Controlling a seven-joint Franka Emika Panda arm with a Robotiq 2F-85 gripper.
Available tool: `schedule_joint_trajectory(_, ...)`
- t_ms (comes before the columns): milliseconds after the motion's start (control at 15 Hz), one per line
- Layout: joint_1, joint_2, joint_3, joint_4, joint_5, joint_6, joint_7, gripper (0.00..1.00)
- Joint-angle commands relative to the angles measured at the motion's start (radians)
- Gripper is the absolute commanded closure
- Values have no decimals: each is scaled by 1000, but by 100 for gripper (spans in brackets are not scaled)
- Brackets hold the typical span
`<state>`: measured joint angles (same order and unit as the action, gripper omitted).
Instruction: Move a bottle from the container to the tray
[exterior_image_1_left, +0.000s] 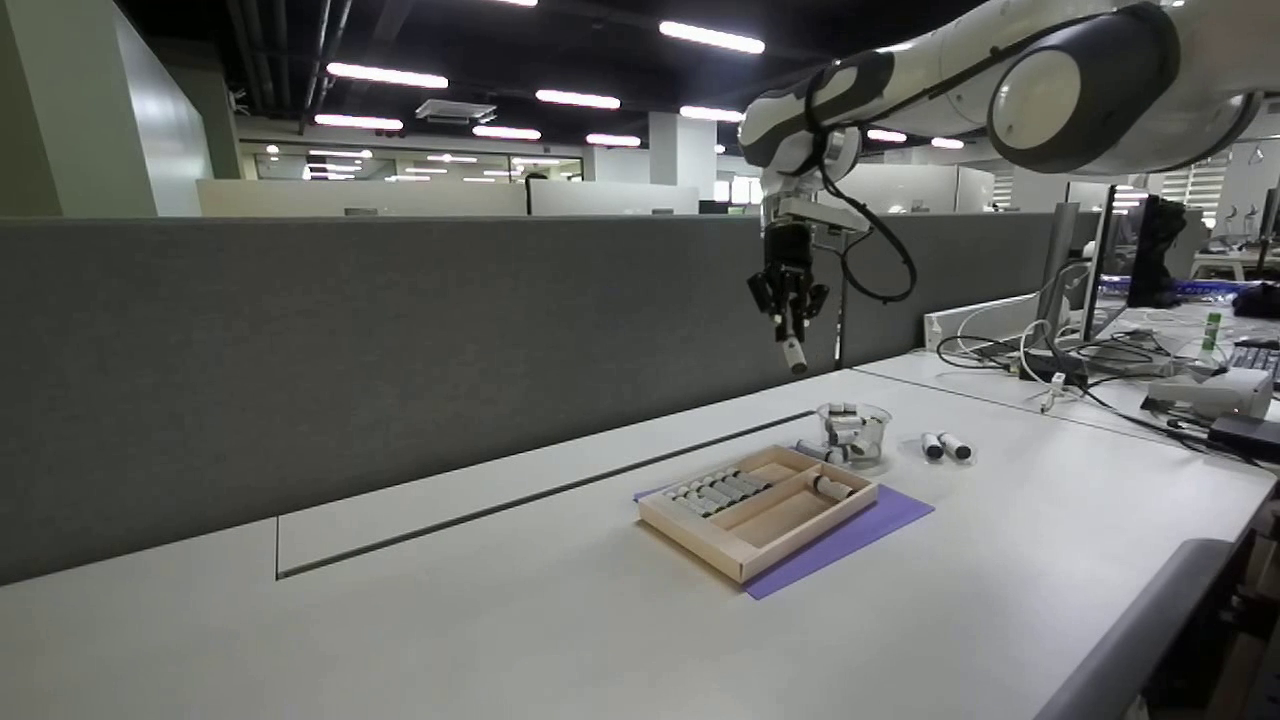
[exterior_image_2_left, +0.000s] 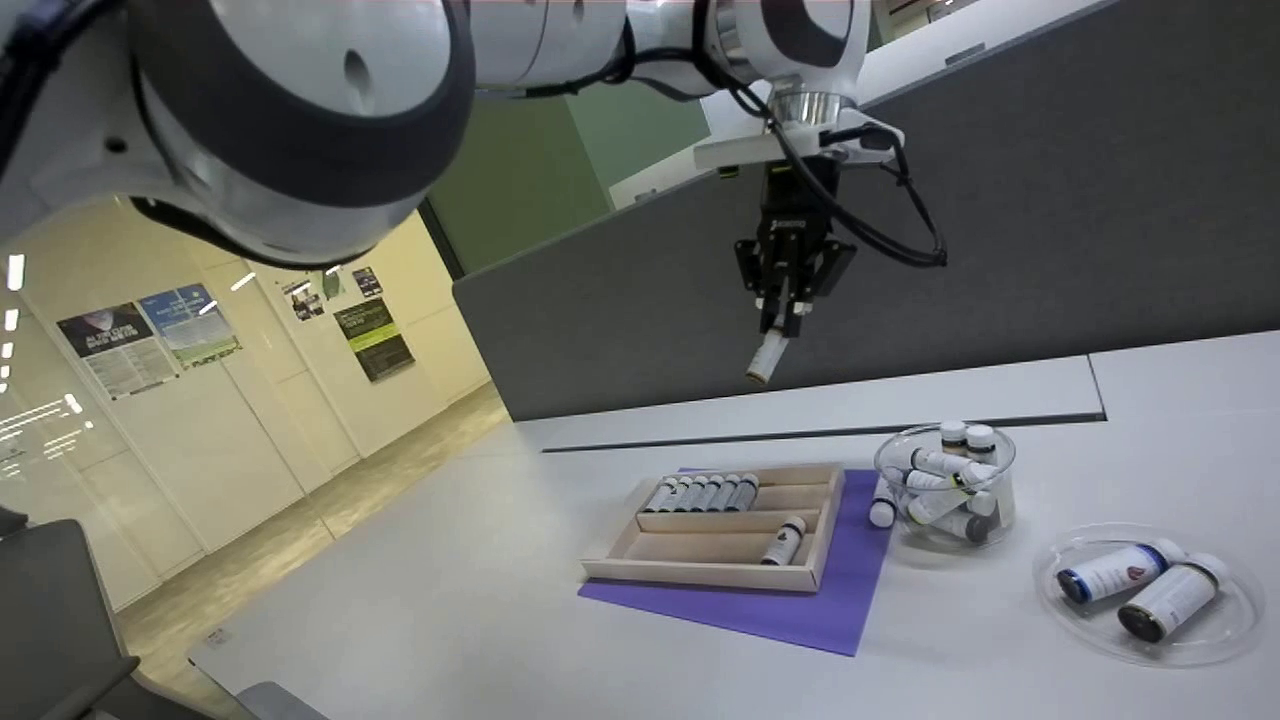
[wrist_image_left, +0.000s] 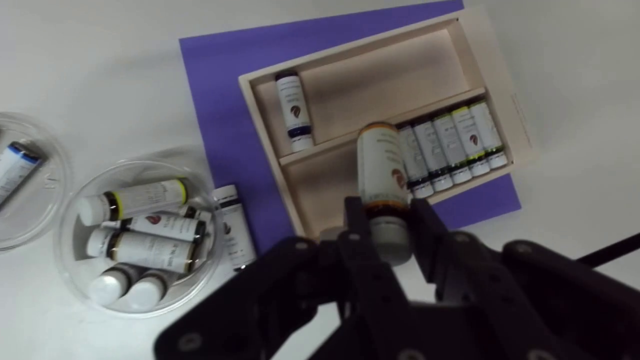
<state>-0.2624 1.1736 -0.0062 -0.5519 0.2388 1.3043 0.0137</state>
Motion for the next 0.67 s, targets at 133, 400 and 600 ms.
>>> schedule_joint_trajectory(133, 124, 77, 1, 13, -45, -25, -60, 95)
schedule_joint_trajectory(400, 209, 123, -2, 9, -78, -36, -98, 95)
schedule_joint_trajectory(600, 255, 147, -5, 5, -103, -47, -126, 95)
